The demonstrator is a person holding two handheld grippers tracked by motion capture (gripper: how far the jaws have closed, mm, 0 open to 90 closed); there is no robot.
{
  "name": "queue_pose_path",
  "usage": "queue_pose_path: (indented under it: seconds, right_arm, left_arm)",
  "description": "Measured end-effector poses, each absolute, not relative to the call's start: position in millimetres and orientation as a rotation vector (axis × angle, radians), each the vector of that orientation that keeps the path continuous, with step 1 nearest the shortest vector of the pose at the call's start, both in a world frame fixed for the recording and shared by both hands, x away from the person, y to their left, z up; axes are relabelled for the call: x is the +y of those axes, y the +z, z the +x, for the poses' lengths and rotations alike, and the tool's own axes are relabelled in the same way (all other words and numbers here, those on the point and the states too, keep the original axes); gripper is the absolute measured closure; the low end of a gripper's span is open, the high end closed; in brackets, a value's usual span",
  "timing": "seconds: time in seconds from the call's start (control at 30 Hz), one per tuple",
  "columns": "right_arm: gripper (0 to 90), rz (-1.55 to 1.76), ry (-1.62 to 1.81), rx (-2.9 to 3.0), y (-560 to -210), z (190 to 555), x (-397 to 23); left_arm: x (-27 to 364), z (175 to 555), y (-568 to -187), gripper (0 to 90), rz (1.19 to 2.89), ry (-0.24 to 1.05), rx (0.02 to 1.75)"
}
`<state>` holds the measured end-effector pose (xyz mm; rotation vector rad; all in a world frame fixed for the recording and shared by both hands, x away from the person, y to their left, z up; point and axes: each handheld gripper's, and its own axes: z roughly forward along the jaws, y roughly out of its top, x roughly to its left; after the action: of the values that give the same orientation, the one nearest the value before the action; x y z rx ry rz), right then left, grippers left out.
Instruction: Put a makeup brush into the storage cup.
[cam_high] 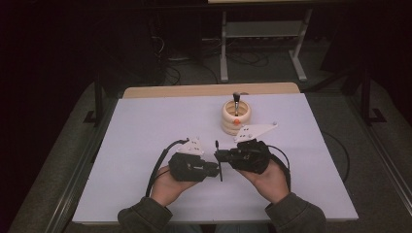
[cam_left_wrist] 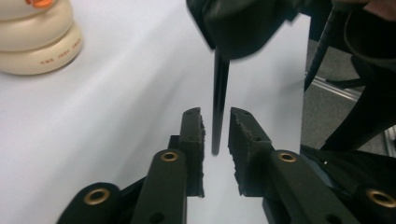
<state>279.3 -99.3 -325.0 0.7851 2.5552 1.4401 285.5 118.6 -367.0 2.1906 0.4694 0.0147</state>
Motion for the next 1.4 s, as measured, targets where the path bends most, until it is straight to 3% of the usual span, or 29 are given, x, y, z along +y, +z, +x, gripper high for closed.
queue_pose_path:
  seconds: [1.4]
  right_arm:
    - [84.8, 0.909, 1.366, 2.552, -329, 297, -131]
  left_arm:
    - [156, 279, -374, 66.8, 2.184, 0.097, 0.547]
